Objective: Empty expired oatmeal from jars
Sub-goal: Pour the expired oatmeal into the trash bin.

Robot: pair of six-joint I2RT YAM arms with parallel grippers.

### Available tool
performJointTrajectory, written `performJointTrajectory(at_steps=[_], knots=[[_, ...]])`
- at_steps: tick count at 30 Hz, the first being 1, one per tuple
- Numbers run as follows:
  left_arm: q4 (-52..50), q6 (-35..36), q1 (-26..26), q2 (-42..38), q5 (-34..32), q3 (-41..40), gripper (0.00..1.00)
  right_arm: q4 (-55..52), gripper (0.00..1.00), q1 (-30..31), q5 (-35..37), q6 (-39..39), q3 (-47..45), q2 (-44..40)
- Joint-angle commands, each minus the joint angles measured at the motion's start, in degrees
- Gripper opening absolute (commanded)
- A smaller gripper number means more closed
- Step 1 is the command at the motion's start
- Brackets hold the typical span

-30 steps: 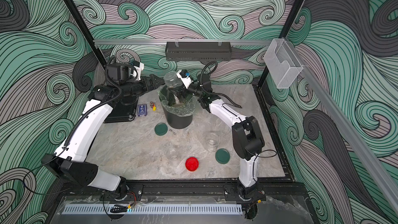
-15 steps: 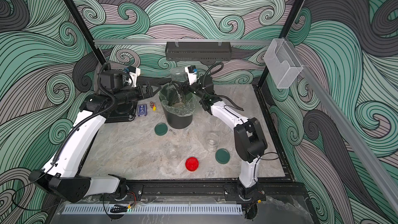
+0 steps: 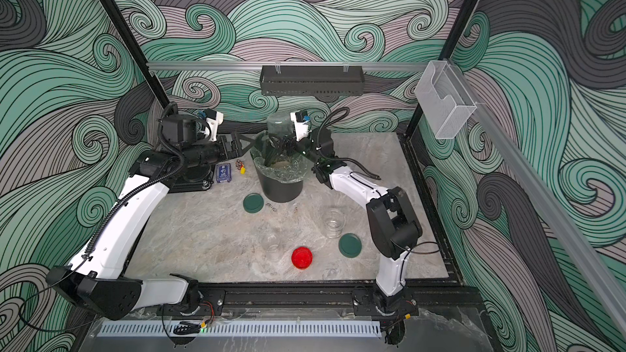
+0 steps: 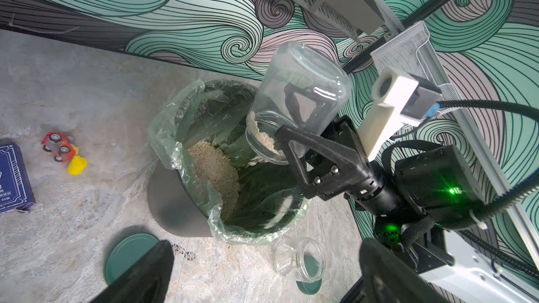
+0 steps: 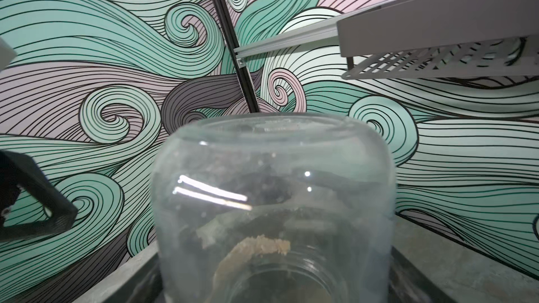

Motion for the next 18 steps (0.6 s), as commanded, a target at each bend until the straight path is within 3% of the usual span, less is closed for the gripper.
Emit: performJointTrajectory(at_steps=[1, 9, 18], knots=[[1.68, 0.34, 0.39, -1.89, 1.11, -0.64, 0.99, 15.27, 0.3, -0.51, -3.54, -1.78, 1.0, 0.14], [1.27, 1.85, 0.37, -3.47, 1.81, -1.06, 0.99, 29.42, 0.29, -2.88, -13.11, 0.8, 3.03, 2.77], [1.7, 1.87, 0.37, -3.98, 1.87, -1.33, 0.98, 30.74, 0.27, -4.42, -4.57, 14.39, -0.66, 1.58]])
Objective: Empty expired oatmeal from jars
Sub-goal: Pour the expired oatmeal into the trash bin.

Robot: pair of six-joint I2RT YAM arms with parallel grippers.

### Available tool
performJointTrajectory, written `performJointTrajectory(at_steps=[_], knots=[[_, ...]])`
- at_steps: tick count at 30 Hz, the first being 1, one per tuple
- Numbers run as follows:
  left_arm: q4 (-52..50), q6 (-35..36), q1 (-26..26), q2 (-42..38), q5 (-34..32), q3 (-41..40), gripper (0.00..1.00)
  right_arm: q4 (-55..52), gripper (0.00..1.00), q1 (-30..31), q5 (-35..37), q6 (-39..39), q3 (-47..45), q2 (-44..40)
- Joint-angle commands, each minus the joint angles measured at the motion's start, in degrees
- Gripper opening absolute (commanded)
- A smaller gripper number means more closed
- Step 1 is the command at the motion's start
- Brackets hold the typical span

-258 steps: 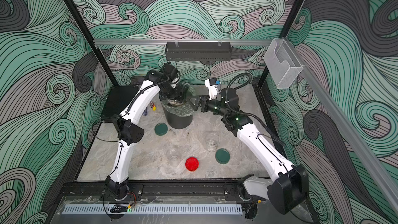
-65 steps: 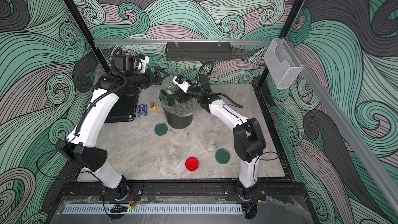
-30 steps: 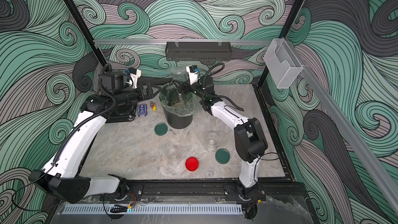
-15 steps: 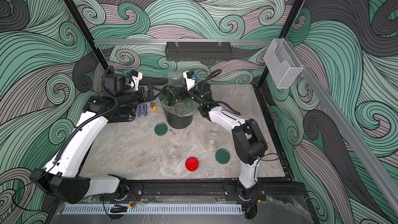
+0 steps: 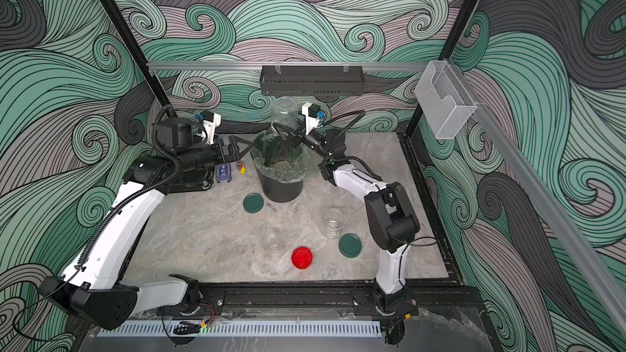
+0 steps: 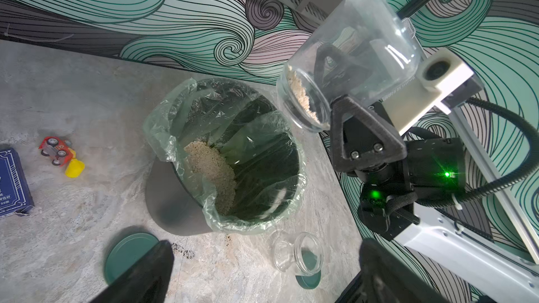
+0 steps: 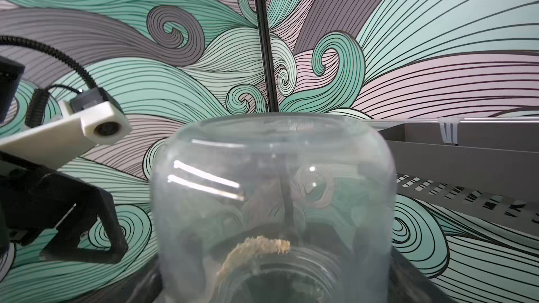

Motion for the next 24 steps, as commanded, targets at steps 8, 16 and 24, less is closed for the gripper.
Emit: performJointTrajectory(at_steps=[8, 16, 24], knots=[[1.65, 0.25, 0.4, -1.08, 0.97, -0.14, 0.99, 8.59, 0.25, 0.75, 8.2, 22.61, -5.17, -2.47], [1.74, -0.13, 0.39, -1.78, 1.06, -0.68, 0.99, 6.73, 0.25, 2.13, 7.84, 17.5, -7.14, -3.87], [1.3, 0.36, 0.4, -2.59, 0.71, -0.79, 0.99, -4.95, 0.29, 3.36, 4.76, 1.38, -4.01, -7.23]])
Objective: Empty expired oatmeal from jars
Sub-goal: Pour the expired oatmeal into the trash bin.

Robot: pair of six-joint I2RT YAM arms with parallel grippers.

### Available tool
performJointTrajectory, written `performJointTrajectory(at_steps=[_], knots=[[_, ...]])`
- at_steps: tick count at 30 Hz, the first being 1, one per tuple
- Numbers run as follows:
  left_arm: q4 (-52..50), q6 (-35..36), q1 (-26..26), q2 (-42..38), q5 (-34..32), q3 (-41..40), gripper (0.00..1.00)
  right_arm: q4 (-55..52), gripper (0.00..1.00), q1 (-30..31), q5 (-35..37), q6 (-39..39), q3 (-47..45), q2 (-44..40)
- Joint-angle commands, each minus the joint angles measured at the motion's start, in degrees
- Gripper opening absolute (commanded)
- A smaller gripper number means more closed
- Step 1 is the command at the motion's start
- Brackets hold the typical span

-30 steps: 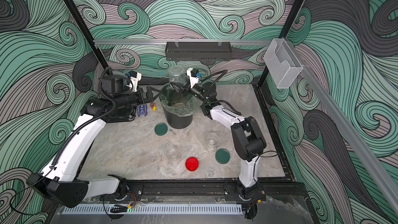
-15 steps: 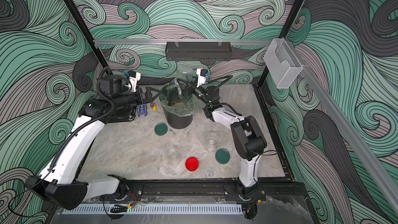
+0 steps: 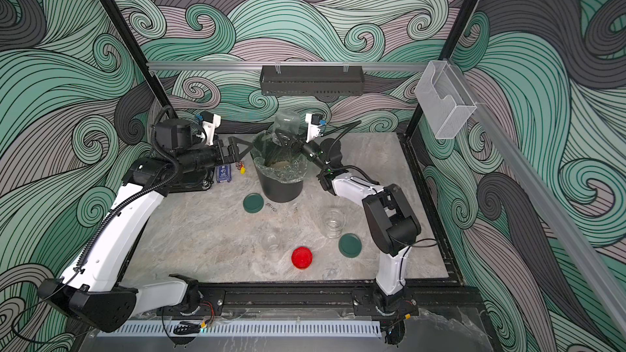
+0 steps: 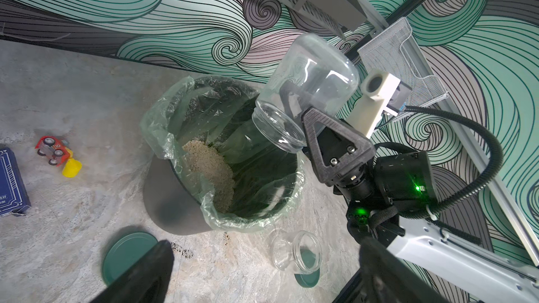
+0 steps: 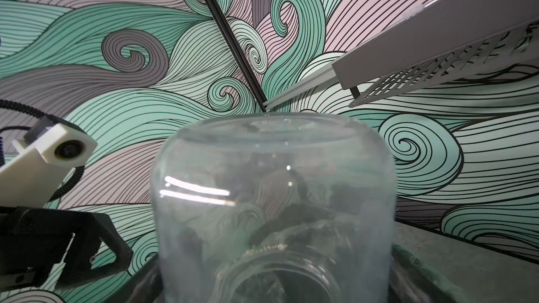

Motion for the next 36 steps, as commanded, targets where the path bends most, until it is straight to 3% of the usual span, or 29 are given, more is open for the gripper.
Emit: performJointTrajectory(at_steps=[1, 6, 10, 20, 36], knots=[[0.72, 0.47, 0.42, -1.51, 0.23, 0.13, 0.99, -3.13, 0.29, 0.91, -1.22, -10.92, 4.06, -5.3], [0.63, 0.86, 0.42, -1.7, 0.06, 0.13, 0.99, -14.97, 0.27, 1.93, -0.49, -22.88, 6.56, -8.22], [0.8, 0.91, 0.36, -1.69, -0.23, 0.13, 0.99, -19.87, 0.26, 3.09, 2.05, -27.67, 5.49, -8.93], [0.89, 0.91, 0.39, -1.37, 0.06, -0.73, 0.99, -20.34, 0.25, 4.54, 2.37, -27.71, 5.66, -4.64], [0.34, 1.85, 0.49, -3.29, 0.23, -0.73, 0.99, -27.73, 0.26, 4.19, -2.95, -31.86, 13.75, -9.13]])
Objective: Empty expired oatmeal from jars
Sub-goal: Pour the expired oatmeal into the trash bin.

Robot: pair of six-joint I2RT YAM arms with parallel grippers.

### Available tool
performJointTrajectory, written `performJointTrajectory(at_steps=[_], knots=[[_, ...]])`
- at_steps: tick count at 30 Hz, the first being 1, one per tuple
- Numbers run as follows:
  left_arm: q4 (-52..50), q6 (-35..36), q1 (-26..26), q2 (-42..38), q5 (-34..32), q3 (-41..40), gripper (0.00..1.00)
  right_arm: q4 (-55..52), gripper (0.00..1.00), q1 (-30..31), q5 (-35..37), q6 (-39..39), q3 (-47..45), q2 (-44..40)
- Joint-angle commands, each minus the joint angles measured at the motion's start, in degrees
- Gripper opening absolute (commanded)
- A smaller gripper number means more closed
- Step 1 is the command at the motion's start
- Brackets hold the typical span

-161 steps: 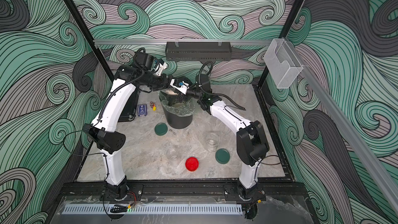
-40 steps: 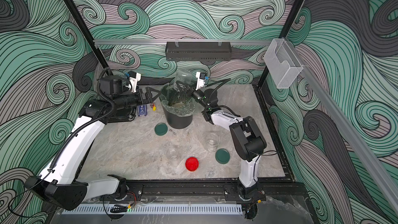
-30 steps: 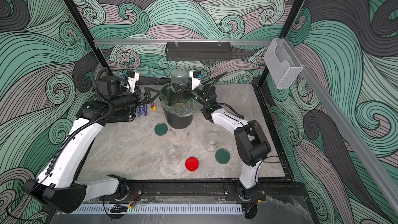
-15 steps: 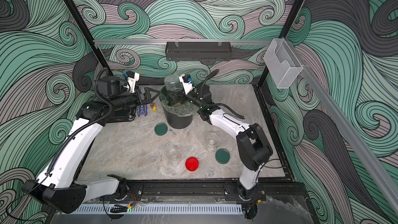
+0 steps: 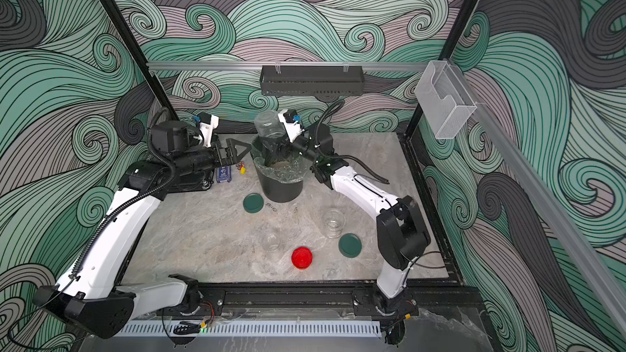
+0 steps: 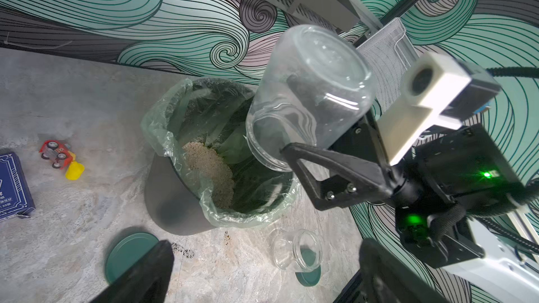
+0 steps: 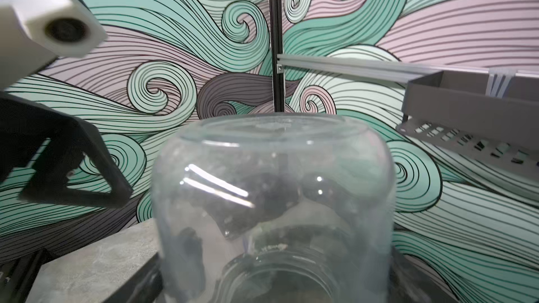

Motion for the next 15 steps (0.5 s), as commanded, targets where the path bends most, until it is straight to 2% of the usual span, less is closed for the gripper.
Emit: performJointTrajectory(at_steps=[1, 10, 15], knots=[[0.13, 1.12, 0.41, -1.48, 0.27, 0.24, 0.99, 0.88, 0.25, -0.27, -1.02, -2.57, 2.66, -2.49], [-0.22, 1.35, 0.47, -1.5, 0.16, -0.29, 0.99, -7.46, 0.26, -0.26, 2.07, -5.4, 2.04, 2.02], [-0.19, 1.26, 0.48, -1.22, 0.19, -0.49, 0.99, -13.1, 0.27, -0.2, -0.03, -5.27, 6.72, 0.45]])
